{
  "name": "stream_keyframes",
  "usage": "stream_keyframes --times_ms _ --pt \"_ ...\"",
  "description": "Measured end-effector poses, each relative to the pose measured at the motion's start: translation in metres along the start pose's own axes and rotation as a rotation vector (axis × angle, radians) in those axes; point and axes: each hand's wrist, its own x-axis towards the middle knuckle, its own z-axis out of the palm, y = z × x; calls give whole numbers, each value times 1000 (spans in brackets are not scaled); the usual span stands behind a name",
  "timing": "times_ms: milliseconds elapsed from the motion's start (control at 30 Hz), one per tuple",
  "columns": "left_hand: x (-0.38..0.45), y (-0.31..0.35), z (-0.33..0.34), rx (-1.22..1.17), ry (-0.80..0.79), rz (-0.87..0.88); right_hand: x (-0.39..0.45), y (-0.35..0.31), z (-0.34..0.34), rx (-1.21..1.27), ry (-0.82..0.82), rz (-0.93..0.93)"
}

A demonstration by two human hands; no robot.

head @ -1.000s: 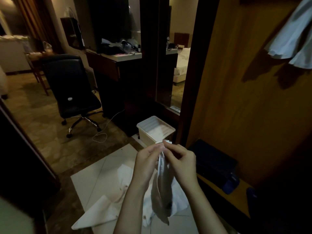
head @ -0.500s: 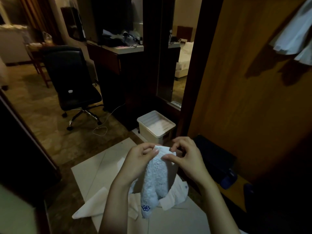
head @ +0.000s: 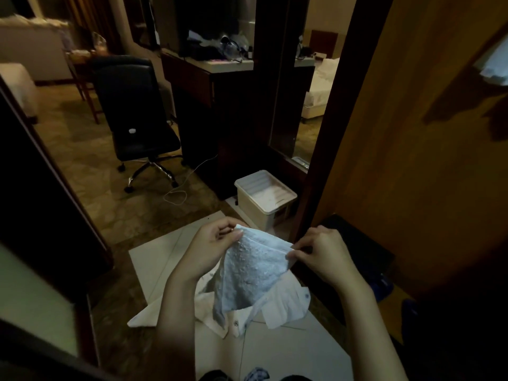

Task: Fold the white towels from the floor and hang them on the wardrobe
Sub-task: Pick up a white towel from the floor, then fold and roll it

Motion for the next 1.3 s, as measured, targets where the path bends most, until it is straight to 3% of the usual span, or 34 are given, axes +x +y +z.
stream_keyframes --times_ms 100,167,367,533,767,867,933,1033,1200,1300 --pt "-1 -8 -7 10 85 -22 0 3 5 -83 146 6" --pt "-2 -10 -13 39 112 -12 1 7 3 -46 153 27" --pt "-2 -12 -11 82 60 -38 2 -9 9 411 -26 4" --pt "3 -9 -1 111 -48 -29 8 -23 29 319 -173 -106" --pt "3 -22 -5 205 127 -98 7 -6 26 204 17 -40" --pt "5 -25 -5 300 184 -97 8 -7 26 364 115 -21" --pt "5 -24 -6 245 186 -105 7 -6 27 497 148 60" --pt "5 -19 -5 115 177 -145 5 -3 28 456 177 100" --pt "8 -10 4 -223 228 -164 7 -1 18 284 257 8" --pt "10 -10 6 -285 283 -171 2 -7 11 271 205 -103"
